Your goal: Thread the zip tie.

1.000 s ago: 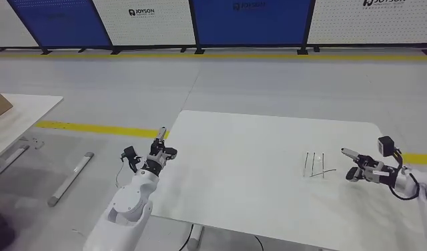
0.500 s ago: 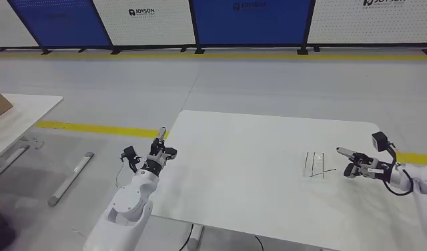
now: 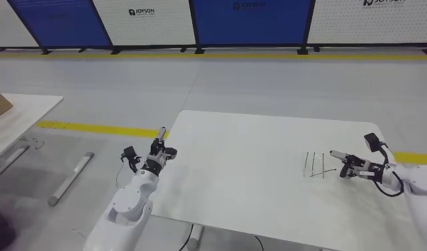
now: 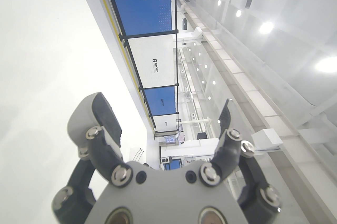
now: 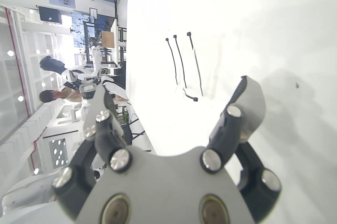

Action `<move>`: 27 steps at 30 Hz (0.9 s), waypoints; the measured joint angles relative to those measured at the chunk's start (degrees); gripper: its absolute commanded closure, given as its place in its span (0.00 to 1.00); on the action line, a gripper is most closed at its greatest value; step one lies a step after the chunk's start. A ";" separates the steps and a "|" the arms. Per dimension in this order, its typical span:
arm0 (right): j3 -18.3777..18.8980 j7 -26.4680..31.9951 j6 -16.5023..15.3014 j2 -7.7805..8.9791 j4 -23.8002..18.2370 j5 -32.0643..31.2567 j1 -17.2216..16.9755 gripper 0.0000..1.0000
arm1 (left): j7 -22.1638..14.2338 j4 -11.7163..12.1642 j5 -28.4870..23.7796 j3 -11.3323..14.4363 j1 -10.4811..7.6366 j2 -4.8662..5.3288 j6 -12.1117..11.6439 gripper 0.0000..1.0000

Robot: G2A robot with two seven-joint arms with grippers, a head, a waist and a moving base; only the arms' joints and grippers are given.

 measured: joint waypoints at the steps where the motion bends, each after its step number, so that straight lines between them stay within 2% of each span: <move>1: -0.28 0.10 -0.16 -0.07 0.46 0.04 0.25 0.01 | 0.00 0.00 0.00 0.00 0.00 0.00 0.00 0.00; 2: -0.48 0.12 -0.34 -0.11 0.77 0.04 0.39 0.09 | 0.00 0.00 0.00 0.00 0.00 0.00 0.00 0.00; 4: -0.92 0.21 -0.79 -0.20 1.37 0.02 0.65 0.51 | 0.00 0.00 0.00 0.00 0.00 0.00 0.00 0.00; 6: -1.20 0.29 -1.13 -0.23 1.82 0.06 0.81 0.51 | 0.00 0.00 0.00 0.00 0.00 0.00 0.00 0.00; 8: -1.44 0.39 -1.50 -0.26 2.37 0.16 0.98 0.55 | 0.00 0.00 0.00 0.00 0.00 0.00 0.00 0.00; 14: -1.76 0.85 -2.77 -0.18 3.90 0.63 1.23 0.52 | 0.00 0.00 0.00 0.00 0.00 0.00 0.00 0.00; 19: -1.52 1.27 -4.25 0.10 4.96 1.25 1.20 0.55 | 0.00 0.00 0.00 0.00 0.00 0.00 0.00 0.00; 24: -1.79 1.33 -4.39 0.18 5.61 1.36 1.29 0.51 | 0.00 0.00 0.00 0.00 0.00 0.00 0.00 0.00; 27: -2.01 1.62 -4.64 0.17 5.72 1.70 1.25 0.56 | 0.00 0.00 0.00 0.00 0.00 0.00 0.00 0.00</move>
